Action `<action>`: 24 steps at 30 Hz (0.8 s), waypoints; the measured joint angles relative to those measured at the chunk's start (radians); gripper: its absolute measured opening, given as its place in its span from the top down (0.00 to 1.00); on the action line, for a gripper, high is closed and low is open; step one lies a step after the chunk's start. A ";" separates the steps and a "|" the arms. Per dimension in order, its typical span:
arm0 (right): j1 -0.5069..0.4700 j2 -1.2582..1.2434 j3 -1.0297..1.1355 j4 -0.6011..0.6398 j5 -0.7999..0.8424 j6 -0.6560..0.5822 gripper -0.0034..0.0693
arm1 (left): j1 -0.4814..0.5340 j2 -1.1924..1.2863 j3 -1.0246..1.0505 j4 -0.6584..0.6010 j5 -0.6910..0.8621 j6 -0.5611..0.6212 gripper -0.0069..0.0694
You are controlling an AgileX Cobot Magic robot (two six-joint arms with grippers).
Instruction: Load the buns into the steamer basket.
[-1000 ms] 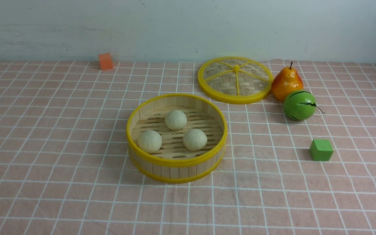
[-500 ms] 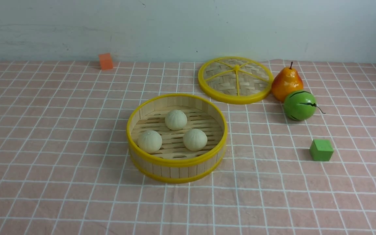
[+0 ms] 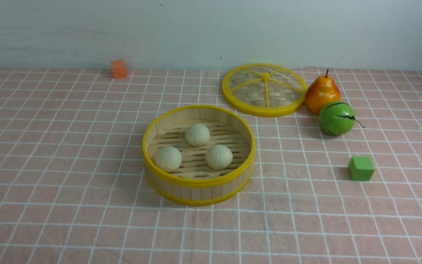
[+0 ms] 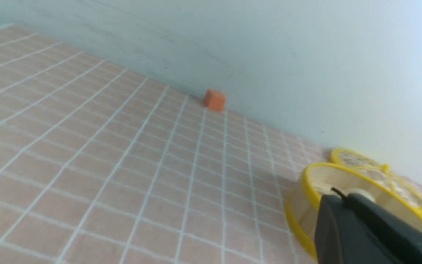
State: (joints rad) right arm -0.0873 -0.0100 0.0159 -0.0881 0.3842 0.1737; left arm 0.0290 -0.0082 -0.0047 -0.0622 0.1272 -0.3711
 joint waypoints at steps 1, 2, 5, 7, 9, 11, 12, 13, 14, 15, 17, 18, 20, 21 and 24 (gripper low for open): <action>0.000 0.000 0.000 0.000 0.000 0.000 0.95 | 0.007 -0.001 0.010 -0.001 0.015 0.008 0.93; 0.000 0.000 0.000 0.000 0.000 0.000 0.95 | 0.011 -0.002 0.020 -0.001 0.031 0.017 0.93; 0.000 0.000 0.000 0.000 0.000 0.000 0.94 | 0.016 -0.002 0.031 0.000 0.095 0.061 0.93; 0.000 0.000 0.000 0.000 0.000 0.000 0.94 | 0.016 -0.002 0.033 0.001 0.166 0.144 0.93; 0.000 0.000 0.000 0.000 0.000 0.000 0.94 | 0.016 -0.002 0.033 0.001 0.187 0.171 0.93; 0.000 0.000 0.000 0.000 0.000 0.000 0.94 | 0.016 -0.002 0.033 0.000 0.232 0.218 0.93; 0.000 0.000 0.000 0.000 0.000 0.000 0.94 | 0.016 -0.002 0.033 0.000 0.234 0.222 0.93; 0.000 0.000 0.000 0.000 0.001 0.000 0.94 | 0.016 -0.002 0.033 0.000 0.246 0.234 0.93; 0.000 0.000 0.000 0.000 0.001 0.000 0.94 | 0.016 -0.002 0.033 -0.002 0.247 0.236 0.93; 0.000 0.000 0.000 0.000 0.001 0.000 0.94 | 0.016 -0.002 0.033 -0.004 0.248 0.236 0.93; 0.000 0.000 0.000 0.000 0.001 0.000 0.94 | 0.016 -0.002 0.033 -0.008 0.249 0.235 0.93; 0.000 0.000 0.000 0.000 0.001 0.000 0.94 | 0.016 -0.002 0.033 -0.009 0.249 0.231 0.93; 0.000 0.000 0.000 0.000 0.001 0.000 0.93 | 0.016 -0.002 0.033 -0.011 0.249 0.228 0.93; 0.000 0.000 0.000 0.000 0.001 0.000 0.93 | 0.016 -0.002 0.033 -0.011 0.250 0.227 0.93; 0.000 0.000 0.000 0.000 0.001 0.000 0.93 | 0.016 -0.002 0.033 -0.011 0.251 0.224 0.93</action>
State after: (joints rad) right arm -0.0873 -0.0100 0.0157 -0.0881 0.3853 0.1737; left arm 0.0453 -0.0101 0.0288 -0.0729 0.3787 -0.1472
